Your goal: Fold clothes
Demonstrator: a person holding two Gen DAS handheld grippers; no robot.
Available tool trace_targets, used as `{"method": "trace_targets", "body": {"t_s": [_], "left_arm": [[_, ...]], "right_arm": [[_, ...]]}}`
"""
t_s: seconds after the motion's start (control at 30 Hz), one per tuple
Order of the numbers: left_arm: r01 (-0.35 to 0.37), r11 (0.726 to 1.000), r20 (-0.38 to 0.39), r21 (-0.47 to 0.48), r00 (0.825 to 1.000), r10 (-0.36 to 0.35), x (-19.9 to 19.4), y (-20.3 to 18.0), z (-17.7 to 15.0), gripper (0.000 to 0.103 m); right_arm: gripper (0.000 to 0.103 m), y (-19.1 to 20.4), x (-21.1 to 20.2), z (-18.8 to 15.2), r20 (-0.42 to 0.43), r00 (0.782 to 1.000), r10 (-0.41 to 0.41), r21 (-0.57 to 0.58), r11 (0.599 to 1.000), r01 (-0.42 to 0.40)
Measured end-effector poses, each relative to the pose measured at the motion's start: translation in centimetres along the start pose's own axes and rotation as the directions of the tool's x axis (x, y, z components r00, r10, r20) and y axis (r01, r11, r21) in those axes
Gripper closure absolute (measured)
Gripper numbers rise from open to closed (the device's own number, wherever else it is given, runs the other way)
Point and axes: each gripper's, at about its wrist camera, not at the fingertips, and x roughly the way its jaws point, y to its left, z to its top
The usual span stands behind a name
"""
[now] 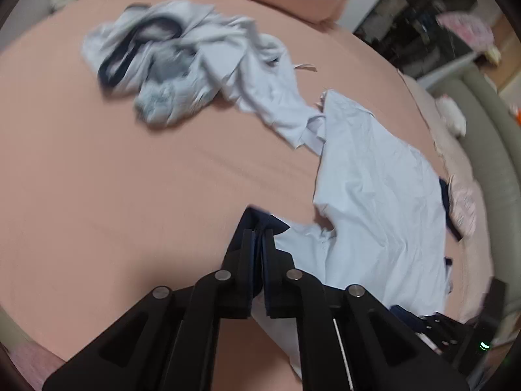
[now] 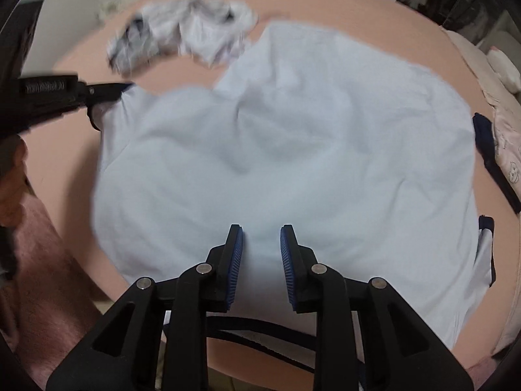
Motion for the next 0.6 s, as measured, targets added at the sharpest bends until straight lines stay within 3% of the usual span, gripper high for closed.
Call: {"method": "trace_targets", "body": {"t_s": [0.03,0.07,0.1,0.23,0.33,0.4,0.47,0.6], "left_arm": [[-0.019,1.000,0.019,-0.024,1.000,0.020,-0.4,0.6,-0.8,0.077],[-0.037,0.998,0.036,-0.049,0.999,0.039,-0.9,1.3,-1.6,0.059],[-0.033,0.997,0.047,-0.076,0.998,0.037,-1.3,1.9,-2.5,0.058],[0.093,0.991,-0.018,-0.094,0.995,-0.095,-1.9,2.3,-5.2,0.060],[0.081,0.996,-0.129,0.028,0.989,-0.077,-0.9,-0.2,-6.7,0.060],[0.090,0.993,-0.166,0.071,0.983,-0.077,0.4,-1.4,-6.8,0.061],[0.100,0.992,-0.148,0.080,0.985,-0.088,1.5,-1.8,-5.4,0.063],[0.145,0.985,-0.072,0.091,0.988,-0.138,2.4,-2.7,-2.2,0.064]], "right_arm": [[0.075,-0.8,0.4,-0.2,0.000,1.000,-0.002,0.027,1.000,0.002],[0.070,-1.7,0.7,-0.4,0.003,1.000,0.003,0.057,0.998,-0.003],[0.070,-2.4,0.8,-0.5,0.009,1.000,0.010,0.074,0.997,-0.010],[0.070,-3.6,1.1,-0.6,0.032,0.999,0.025,0.105,0.994,-0.029],[0.072,-3.8,-1.0,-1.3,0.069,0.996,0.063,0.129,0.989,-0.072],[0.072,-3.0,-2.2,-1.6,0.092,0.985,0.149,0.105,0.982,-0.158],[0.072,-1.6,-3.2,-1.9,0.097,0.967,0.237,0.044,0.969,-0.242],[0.072,2.3,-3.4,-2.2,0.060,0.942,0.330,-0.079,0.942,-0.325]]}}
